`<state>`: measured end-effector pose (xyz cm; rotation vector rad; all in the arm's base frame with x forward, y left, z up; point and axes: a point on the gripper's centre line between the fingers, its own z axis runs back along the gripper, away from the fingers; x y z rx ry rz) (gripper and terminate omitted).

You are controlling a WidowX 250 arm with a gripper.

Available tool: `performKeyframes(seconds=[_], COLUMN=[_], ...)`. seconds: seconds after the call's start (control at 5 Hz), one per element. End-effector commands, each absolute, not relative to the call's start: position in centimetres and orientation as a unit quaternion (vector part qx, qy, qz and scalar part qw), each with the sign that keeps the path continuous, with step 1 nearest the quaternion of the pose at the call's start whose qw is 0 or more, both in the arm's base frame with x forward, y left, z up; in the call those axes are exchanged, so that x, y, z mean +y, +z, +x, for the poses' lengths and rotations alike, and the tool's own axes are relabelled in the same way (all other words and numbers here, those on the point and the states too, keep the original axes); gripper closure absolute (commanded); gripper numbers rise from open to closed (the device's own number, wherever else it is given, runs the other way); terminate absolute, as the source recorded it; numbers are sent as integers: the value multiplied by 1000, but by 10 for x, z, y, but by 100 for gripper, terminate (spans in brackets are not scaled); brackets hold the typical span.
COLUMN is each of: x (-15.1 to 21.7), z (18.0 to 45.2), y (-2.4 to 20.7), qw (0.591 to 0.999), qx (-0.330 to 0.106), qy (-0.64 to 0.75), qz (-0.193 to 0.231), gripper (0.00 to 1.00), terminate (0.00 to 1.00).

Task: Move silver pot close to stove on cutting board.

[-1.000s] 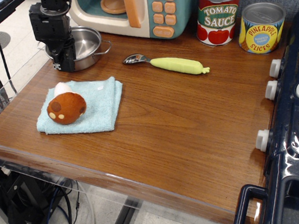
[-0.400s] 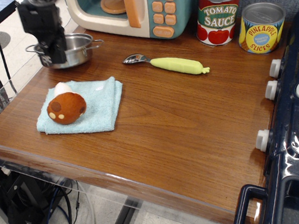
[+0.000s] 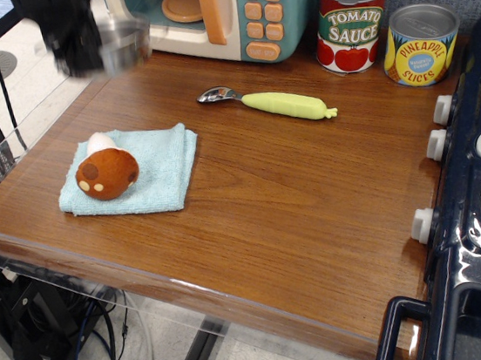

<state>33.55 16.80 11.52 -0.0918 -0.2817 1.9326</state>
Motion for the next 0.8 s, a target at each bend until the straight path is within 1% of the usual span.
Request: performKeyframes(seconds=[0.0,0.2,0.4,0.6], x=[87,45,18,-2], z=[292,269,255,245], y=[155,141,119,96], qw=[640,674,694,707], qx=[-128,-120,-109,-114], qy=[752,722,706,693], qz=[-95,-103,-92,-85], gripper=[100,100,100,100], terminate=[0,0,0,0])
